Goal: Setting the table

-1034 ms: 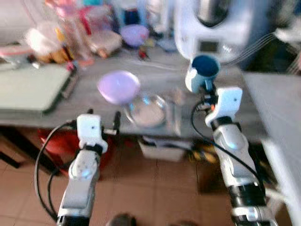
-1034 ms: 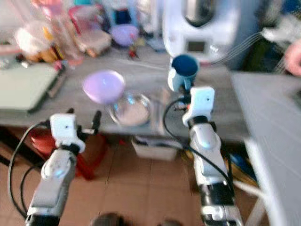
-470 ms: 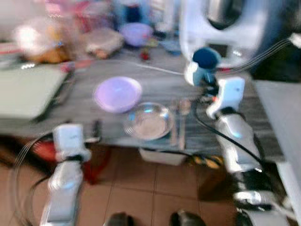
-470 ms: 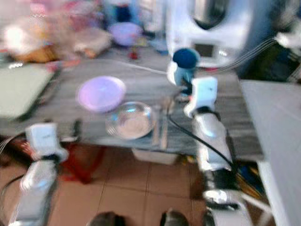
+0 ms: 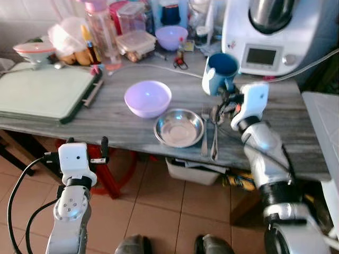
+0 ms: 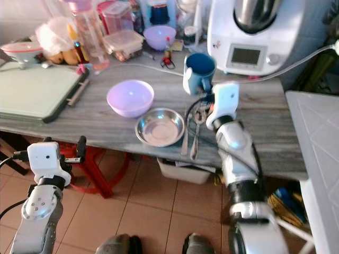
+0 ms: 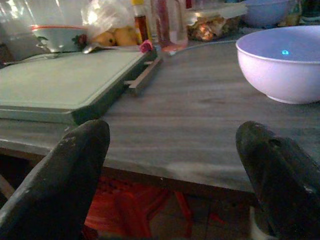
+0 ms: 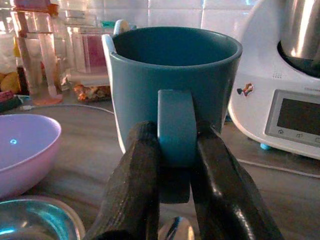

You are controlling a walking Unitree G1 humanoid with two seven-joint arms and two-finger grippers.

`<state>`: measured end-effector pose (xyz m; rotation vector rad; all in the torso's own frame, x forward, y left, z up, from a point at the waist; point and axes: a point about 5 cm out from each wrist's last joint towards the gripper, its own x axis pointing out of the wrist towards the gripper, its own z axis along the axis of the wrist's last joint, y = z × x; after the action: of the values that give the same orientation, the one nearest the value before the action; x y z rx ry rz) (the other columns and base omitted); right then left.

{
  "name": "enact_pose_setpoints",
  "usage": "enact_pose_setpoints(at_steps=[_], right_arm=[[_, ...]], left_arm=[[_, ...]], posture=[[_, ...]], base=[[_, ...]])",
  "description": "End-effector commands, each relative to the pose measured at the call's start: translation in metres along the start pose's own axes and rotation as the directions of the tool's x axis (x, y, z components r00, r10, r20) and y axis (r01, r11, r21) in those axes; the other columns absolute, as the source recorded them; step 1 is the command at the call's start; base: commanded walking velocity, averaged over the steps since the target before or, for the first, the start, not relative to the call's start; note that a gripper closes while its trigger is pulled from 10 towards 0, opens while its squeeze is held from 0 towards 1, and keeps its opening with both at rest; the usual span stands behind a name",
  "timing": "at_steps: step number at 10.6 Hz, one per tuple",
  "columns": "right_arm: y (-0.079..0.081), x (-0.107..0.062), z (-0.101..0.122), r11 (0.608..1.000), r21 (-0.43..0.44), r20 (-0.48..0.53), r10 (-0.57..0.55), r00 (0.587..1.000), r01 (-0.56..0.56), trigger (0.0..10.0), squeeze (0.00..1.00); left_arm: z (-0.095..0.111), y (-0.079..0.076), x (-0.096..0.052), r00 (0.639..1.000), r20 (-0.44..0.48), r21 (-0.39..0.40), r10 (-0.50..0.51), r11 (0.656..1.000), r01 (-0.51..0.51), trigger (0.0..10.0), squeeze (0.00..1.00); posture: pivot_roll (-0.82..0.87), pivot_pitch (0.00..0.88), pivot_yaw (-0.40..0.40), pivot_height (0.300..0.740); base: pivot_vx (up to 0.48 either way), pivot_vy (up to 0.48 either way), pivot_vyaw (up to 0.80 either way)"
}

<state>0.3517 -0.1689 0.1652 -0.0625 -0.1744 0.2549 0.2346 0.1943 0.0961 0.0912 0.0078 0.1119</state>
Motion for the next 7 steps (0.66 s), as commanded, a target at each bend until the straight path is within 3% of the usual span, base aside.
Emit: enact_pose_setpoints(at_steps=[1, 4, 7], right_arm=[[0.002, 0.006, 0.006, 0.999, 0.01, 0.029, 0.042, 0.999, -0.042, 10.0, 0.0], [0.015, 0.015, 0.011, 0.989, 0.002, 0.054, 0.15, 0.987, -0.15, 10.0, 0.0], [0.017, 0.022, 0.016, 0.98, -0.005, 0.07, 0.197, 0.978, -0.198, 10.0, 0.0]], left_arm=[[0.002, 0.002, -0.004, 1.0, -0.006, 0.017, 0.001, 1.0, -0.001, 10.0, 0.0], [0.002, 0.005, -0.016, 1.0, -0.028, 0.024, 0.007, 1.0, -0.007, 10.0, 0.0], [0.003, 0.008, -0.021, 0.999, -0.043, 0.032, 0.009, 0.999, -0.007, 10.0, 0.0]], posture=[[0.03, 0.151, 0.058, 0.74], [0.05, 0.185, 0.055, 0.74], [0.07, 0.213, 0.061, 0.74]], base=[[0.0, 0.0, 0.0], [0.0, 0.0, 0.0], [0.0, 0.0, 0.0]])
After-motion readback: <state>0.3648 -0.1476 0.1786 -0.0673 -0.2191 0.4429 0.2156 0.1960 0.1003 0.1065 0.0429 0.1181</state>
